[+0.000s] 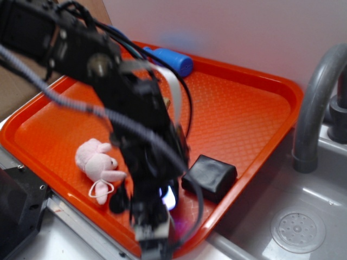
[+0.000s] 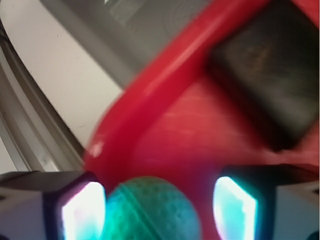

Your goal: Grab the green ball.

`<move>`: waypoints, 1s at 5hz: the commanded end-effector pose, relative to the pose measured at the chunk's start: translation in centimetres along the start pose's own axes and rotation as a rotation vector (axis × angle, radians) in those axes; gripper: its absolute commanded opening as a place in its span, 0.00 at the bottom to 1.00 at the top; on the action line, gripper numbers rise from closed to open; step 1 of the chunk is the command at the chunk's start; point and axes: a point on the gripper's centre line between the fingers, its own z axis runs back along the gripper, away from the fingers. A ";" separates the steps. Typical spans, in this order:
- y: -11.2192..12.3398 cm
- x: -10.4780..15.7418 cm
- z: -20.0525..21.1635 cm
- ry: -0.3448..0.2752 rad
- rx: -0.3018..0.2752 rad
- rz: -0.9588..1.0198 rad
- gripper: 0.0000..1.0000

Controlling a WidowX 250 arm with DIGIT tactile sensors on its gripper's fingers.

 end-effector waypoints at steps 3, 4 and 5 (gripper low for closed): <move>0.8 -2.0 6.1 0.051 0.159 0.092 0.00; 3.6 -4.0 12.0 -0.019 0.308 0.331 0.00; 6.5 -6.5 18.1 -0.068 0.367 0.576 0.00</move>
